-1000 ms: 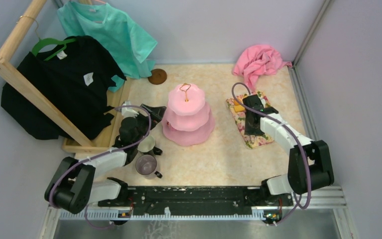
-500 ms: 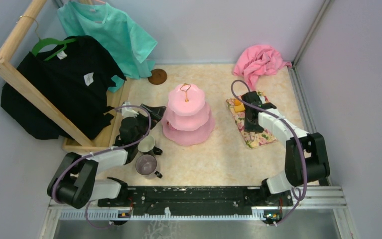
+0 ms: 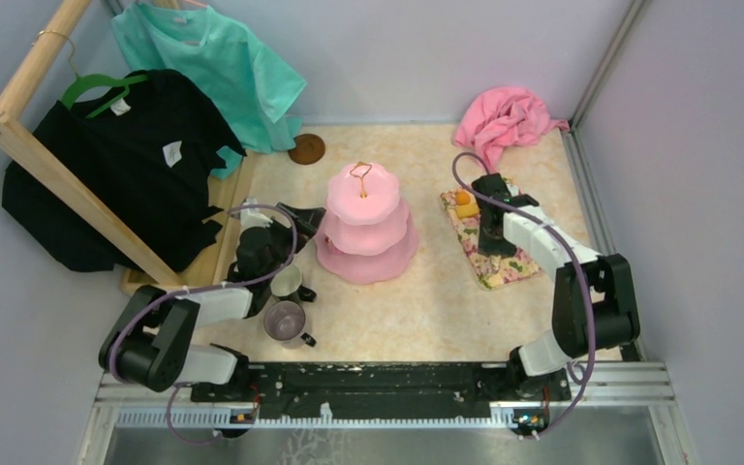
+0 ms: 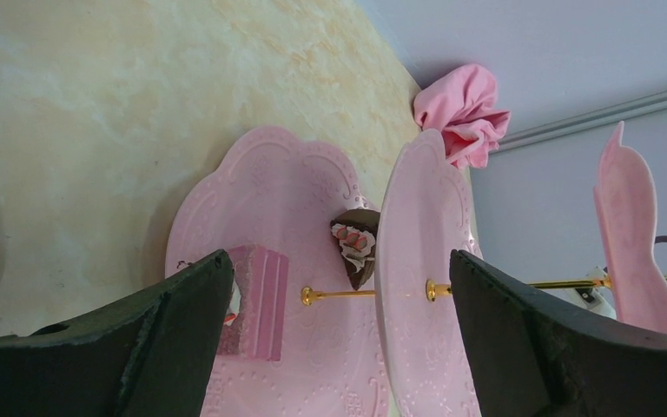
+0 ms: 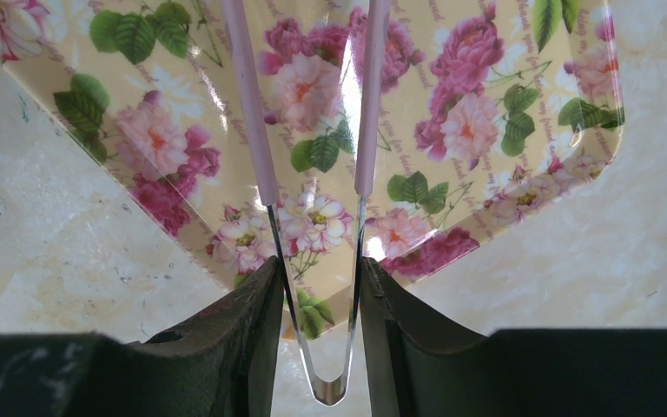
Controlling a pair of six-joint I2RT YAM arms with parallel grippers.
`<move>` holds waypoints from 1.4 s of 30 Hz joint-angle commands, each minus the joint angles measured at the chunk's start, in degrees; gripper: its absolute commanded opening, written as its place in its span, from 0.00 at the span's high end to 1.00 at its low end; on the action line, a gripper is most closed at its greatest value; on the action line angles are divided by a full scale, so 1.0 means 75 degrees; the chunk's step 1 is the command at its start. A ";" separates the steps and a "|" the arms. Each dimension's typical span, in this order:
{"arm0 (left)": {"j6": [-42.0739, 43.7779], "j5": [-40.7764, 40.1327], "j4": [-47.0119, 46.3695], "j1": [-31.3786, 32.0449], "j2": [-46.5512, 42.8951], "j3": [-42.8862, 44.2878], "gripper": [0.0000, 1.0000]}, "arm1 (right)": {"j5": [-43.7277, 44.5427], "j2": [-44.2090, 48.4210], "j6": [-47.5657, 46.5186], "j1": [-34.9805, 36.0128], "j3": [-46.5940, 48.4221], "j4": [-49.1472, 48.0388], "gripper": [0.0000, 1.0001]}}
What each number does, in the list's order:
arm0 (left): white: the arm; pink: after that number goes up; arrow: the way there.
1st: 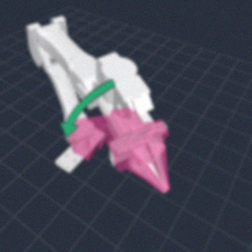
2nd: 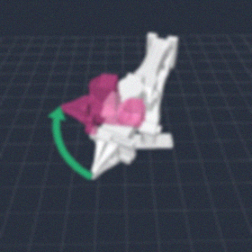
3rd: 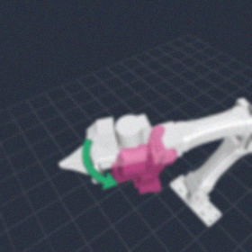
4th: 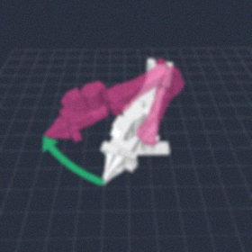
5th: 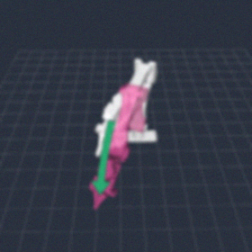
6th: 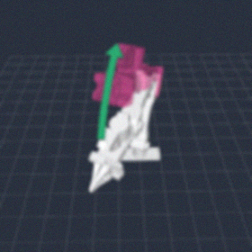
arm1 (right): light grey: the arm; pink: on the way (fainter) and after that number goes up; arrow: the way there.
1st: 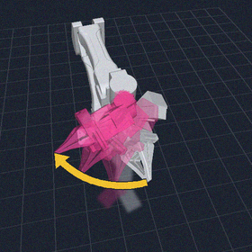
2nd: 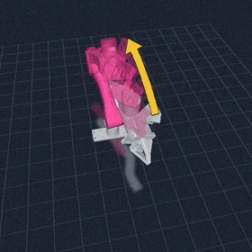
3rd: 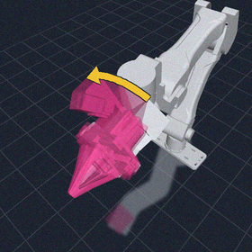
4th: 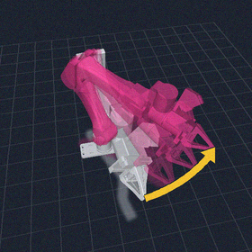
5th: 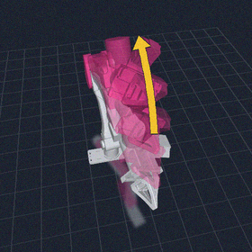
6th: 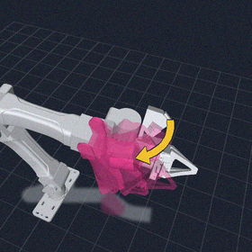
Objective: Serve the afternoon tea
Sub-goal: Pick up the desert from the tray, then place the desert on the desert table.
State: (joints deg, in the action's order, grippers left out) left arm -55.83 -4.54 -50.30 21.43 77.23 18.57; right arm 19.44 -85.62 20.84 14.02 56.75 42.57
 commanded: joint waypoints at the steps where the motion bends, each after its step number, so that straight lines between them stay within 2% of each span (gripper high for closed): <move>1: -0.0121 0.0154 -0.0515 -0.0048 0.0156 -0.0026 0.01 | 0.0189 0.0032 -0.0017 -0.0153 0.0487 0.0005 0.62; 12: -0.0121 0.0137 -0.0647 -0.0081 0.0385 -0.0050 0.01 | -0.0117 -0.0659 -0.0285 -0.0339 0.0687 -0.0511 0.60; 14: -0.0125 0.0146 -0.0663 -0.0088 0.0429 -0.0061 0.01 | -0.0178 -0.0688 -0.0340 -0.0336 0.0679 -0.0603 0.65; 19: -0.0114 0.0131 -0.0679 -0.0093 0.0364 -0.0127 0.01 | -0.0308 -0.0433 -0.0320 -0.0335 0.0448 -0.0801 0.86; 22: -0.0086 0.0120 -0.0544 -0.0092 0.0221 -0.0144 0.01 | -0.0329 -0.0162 -0.0181 -0.0326 0.0288 -0.0757 0.94; 26: 0.0005 0.0108 -0.0217 -0.0095 -0.0082 -0.0126 0.01 | -0.0294 0.0481 0.0010 -0.0147 0.0114 -0.0649 0.97; 34: 0.0150 0.0095 0.0679 -0.0092 -0.0833 -0.0067 0.01 | -0.0017 0.1525 0.0217 0.0673 -0.0062 -0.0250 0.98; 42: 0.0221 0.0171 0.1819 -0.0092 -0.1508 0.0298 0.01 | 0.0700 0.2218 0.0936 0.2618 -0.0469 0.0286 0.99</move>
State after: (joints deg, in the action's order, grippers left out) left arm -55.44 -4.03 -41.47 21.08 68.29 18.31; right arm 20.21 -72.20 24.03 27.40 54.17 42.39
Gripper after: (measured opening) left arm 0.990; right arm 0.124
